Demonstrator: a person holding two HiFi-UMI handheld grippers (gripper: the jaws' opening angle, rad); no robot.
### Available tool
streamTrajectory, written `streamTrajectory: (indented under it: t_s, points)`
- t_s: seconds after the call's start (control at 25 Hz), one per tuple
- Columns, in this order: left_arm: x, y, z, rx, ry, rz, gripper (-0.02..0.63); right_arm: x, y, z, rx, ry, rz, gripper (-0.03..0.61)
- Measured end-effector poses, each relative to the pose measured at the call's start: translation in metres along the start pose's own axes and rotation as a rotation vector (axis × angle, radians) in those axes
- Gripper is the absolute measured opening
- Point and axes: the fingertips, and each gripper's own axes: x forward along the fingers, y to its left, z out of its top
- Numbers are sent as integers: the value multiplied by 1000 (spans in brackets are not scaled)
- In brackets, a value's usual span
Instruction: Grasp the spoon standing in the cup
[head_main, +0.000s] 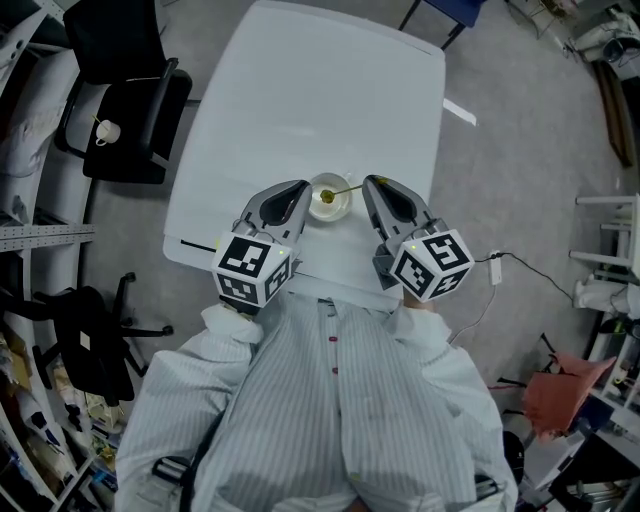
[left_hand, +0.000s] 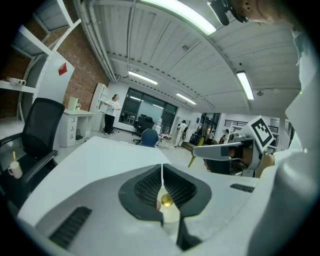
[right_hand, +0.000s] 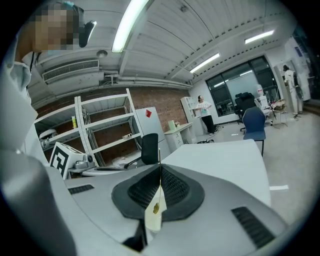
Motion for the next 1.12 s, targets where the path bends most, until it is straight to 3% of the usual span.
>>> streamTrajectory:
  t_s: [0.56, 1.12]
  points:
    - [-8, -16, 13, 30, -27, -21, 17, -45, 13, 60, -50, -145, -9, 12]
    - [-17, -34, 27, 56, -62, -52, 17, -84, 6, 68, -40, -194, -56, 11]
